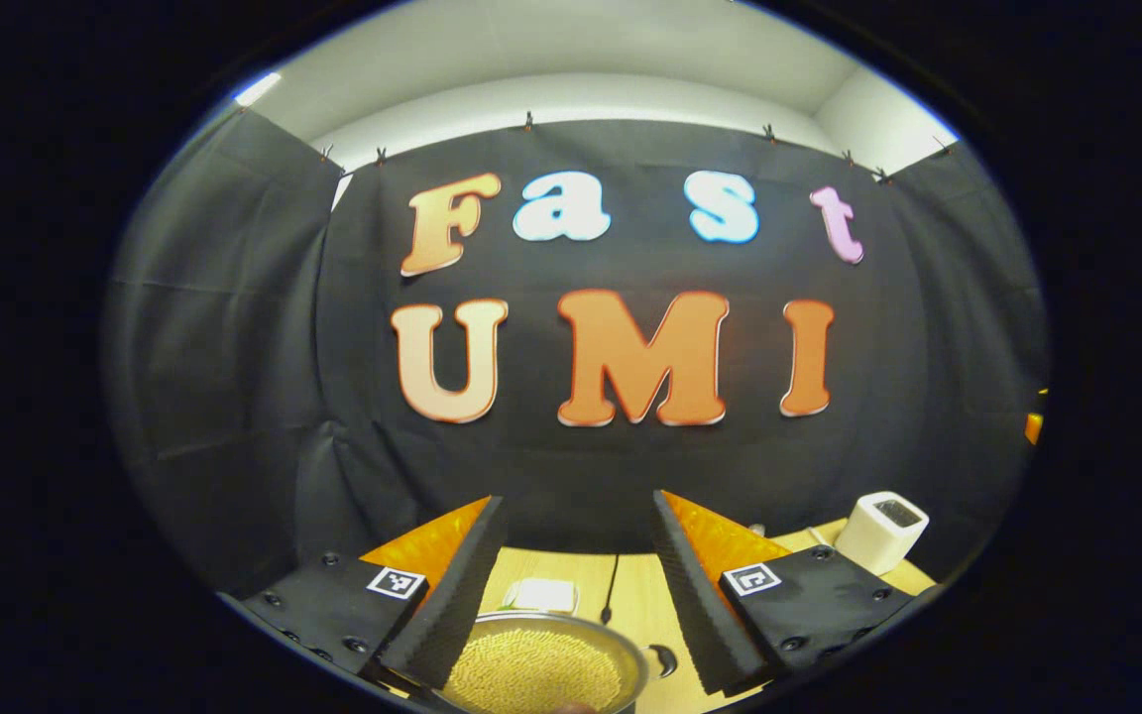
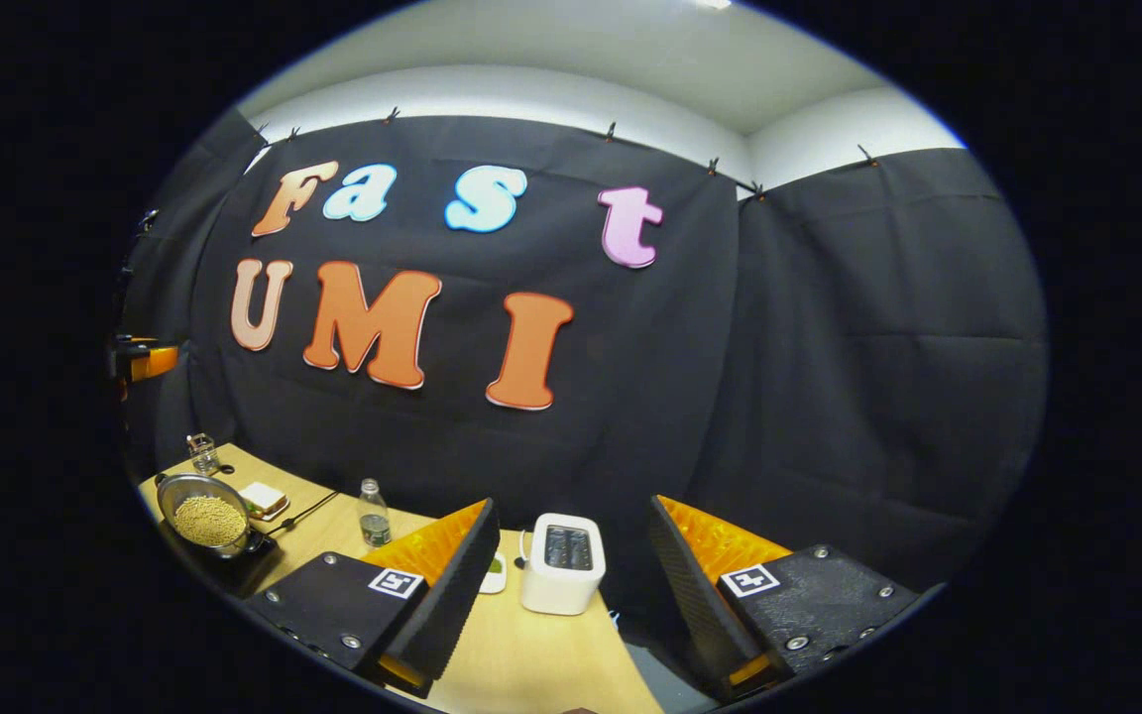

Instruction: First push the handle of the pot to place it horizontally, then grasp the pot with both hands and set it on the induction cooktop.

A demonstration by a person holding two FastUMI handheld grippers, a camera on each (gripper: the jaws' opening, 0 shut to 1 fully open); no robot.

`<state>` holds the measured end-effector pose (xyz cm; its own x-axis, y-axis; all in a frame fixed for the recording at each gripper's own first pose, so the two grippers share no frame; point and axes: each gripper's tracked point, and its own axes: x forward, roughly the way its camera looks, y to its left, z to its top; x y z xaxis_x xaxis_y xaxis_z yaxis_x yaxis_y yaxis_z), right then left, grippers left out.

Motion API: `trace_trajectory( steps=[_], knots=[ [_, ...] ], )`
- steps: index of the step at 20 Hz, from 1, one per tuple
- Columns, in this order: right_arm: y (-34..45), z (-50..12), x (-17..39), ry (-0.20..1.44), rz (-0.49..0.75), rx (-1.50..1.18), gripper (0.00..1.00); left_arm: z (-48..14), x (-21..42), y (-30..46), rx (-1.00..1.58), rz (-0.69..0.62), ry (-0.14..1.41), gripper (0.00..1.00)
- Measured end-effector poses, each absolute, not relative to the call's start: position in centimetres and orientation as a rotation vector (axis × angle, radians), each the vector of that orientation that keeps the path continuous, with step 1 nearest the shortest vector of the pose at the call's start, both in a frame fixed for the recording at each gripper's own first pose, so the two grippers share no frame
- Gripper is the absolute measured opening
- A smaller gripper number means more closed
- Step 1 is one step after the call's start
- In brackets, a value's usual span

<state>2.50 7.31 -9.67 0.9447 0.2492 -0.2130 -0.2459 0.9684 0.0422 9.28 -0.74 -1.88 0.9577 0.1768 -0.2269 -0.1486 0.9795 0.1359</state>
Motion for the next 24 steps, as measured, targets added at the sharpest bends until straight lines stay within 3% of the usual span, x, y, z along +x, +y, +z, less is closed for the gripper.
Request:
trace_trajectory(
  steps=[1,10,11,12,15,24],
  knots=[
    [6.3,-8.5,2.4,0.194,0.241,0.020,0.93,-0.3,9.6,-1.6,0.109,0.152,0.205,0.96],
    [5.0,3.4,2.7,0.040,0.298,0.106,0.97,14.2,11.4,-3.6,-0.033,0.048,-0.041,0.96],
    [5.3,4.8,2.9,0.014,0.304,0.104,0.93,15.2,11.2,-3.0,-0.038,0.054,-0.053,0.96],
    [5.5,6.0,3.1,-0.004,0.307,0.100,0.97,15.8,11.2,-2.5,-0.039,0.067,-0.059,0.96],
    [6.7,8.8,3.2,-0.033,0.330,0.093,0.93,17.6,10.7,-1.2,-0.032,0.090,-0.077,0.97],
    [8.4,13.1,3.5,-0.110,0.359,0.128,0.95,18.3,10.5,-1.0,0.040,0.101,-0.101,0.96]
  ],
)
